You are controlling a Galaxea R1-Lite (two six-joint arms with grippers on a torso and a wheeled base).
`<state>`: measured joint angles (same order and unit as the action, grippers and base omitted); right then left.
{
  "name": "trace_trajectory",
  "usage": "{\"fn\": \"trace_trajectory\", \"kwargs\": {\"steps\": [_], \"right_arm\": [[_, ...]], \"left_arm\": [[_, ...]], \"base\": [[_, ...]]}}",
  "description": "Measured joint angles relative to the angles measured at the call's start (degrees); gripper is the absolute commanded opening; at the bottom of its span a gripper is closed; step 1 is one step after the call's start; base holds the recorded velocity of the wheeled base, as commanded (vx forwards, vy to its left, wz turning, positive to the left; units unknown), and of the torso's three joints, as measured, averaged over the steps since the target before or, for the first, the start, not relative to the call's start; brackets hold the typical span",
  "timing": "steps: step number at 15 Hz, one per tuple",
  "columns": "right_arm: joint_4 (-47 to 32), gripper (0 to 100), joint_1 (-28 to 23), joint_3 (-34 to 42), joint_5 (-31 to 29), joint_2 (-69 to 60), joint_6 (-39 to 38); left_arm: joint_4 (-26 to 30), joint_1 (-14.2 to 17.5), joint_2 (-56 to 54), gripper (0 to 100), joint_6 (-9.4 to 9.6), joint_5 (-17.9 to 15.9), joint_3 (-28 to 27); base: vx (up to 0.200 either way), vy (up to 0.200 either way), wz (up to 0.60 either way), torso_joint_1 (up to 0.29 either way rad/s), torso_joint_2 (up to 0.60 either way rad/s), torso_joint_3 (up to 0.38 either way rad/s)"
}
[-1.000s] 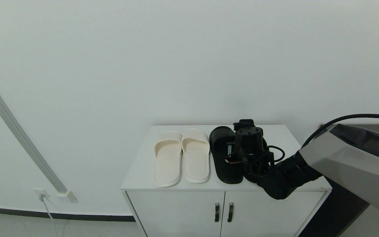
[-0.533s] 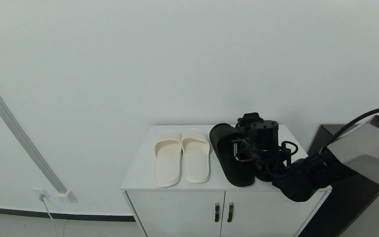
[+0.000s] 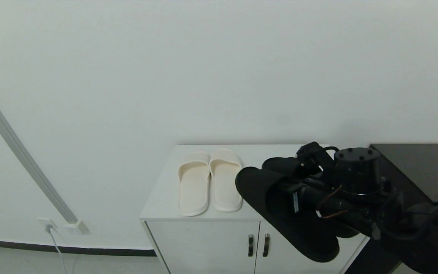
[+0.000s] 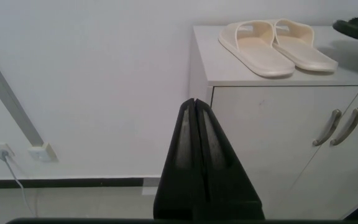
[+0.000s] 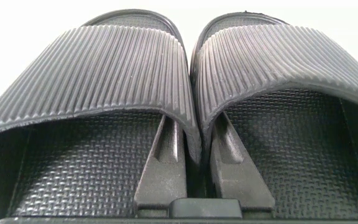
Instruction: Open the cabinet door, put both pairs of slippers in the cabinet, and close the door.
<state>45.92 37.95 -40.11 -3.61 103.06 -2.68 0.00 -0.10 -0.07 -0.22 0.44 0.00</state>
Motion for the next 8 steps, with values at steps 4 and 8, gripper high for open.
{"fn": "trace_trajectory", "kwargs": {"steps": [4, 8], "right_arm": [[-0.2, 0, 1.2, 6.9, 7.4, -6.2, 1.2], [-0.3, 0, 3.6, 8.7, 7.9, -8.4, 1.2]], "left_arm": [[0.0, 0.0, 0.0, 0, -0.02, 0.0, 0.0], [0.0, 0.0, 0.0, 0, -0.05, 0.0, 0.0]], "base": [[0.0, 0.0, 0.0, 0.0, 0.0, 0.0], [0.0, 0.0, 0.0, 0.0, 0.0, 0.0]]}}
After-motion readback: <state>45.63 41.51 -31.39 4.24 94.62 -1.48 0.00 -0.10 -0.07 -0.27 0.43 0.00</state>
